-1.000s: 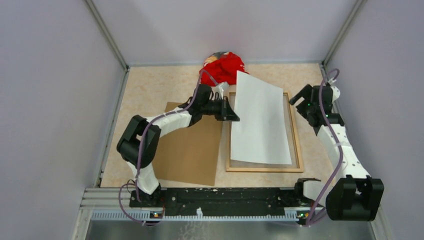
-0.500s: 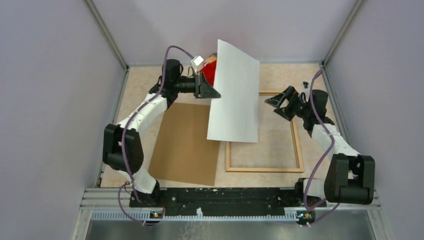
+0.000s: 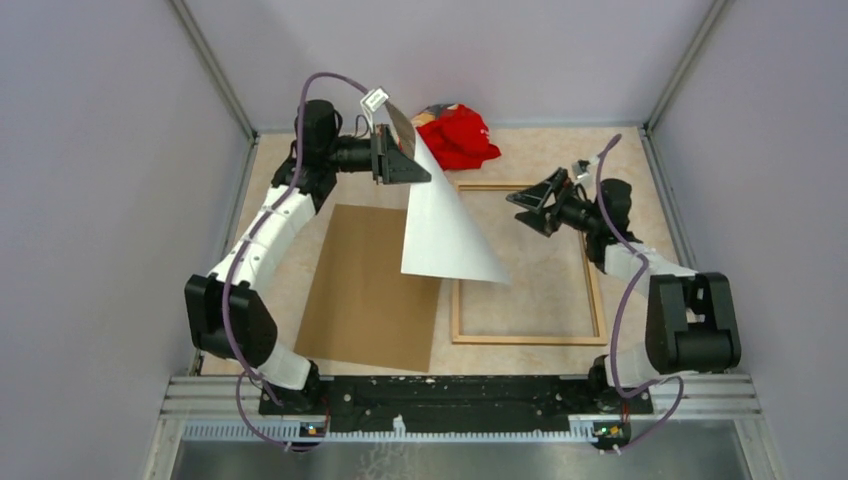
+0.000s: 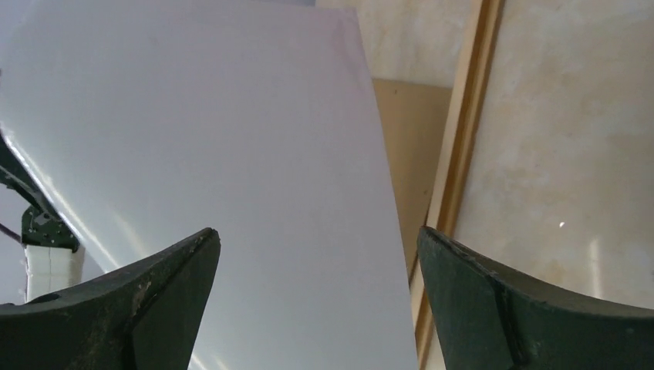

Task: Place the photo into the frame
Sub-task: Turn over the photo from the photo frame.

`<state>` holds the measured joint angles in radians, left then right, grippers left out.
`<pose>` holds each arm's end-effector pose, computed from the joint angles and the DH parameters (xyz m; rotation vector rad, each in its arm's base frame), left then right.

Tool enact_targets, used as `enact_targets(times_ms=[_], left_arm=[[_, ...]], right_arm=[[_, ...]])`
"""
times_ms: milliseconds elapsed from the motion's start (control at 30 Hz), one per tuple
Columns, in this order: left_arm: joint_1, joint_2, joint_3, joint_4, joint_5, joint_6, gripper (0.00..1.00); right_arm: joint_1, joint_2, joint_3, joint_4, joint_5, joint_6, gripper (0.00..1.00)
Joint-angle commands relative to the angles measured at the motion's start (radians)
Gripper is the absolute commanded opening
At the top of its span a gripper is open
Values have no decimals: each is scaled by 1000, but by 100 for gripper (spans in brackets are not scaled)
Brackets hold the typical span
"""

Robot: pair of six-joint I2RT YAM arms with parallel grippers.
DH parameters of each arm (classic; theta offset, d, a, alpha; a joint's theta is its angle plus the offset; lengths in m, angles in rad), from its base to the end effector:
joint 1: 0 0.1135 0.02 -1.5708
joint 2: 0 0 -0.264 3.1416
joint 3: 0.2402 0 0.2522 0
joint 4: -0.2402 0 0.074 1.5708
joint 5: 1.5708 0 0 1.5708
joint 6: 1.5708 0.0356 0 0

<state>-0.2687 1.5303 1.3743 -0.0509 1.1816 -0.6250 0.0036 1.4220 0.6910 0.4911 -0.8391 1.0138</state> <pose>0.3251 -0.1237 0.3805 0.6185 1.8633 -1.6478 0.2982 0.0276 0.2325 0.3326 1.9566 1.4458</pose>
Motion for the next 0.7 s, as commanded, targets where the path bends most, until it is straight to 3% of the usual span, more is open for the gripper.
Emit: enact_targets(times_ms=[0, 167, 267, 500, 667], left_arm=[[0, -3, 208, -47, 61, 31, 0], [0, 67, 501, -358, 118, 191, 0], [0, 71, 608, -443, 121, 236, 0], [3, 13, 598, -409, 153, 174, 1], [13, -37, 544, -407, 155, 130, 1]], right_arm=[[104, 45, -14, 219, 24, 175, 99], [146, 60, -79, 404, 103, 384, 99], [186, 79, -99, 529, 149, 528, 99], [271, 147, -48, 830, 256, 813, 99], [271, 169, -19, 882, 278, 824, 99]])
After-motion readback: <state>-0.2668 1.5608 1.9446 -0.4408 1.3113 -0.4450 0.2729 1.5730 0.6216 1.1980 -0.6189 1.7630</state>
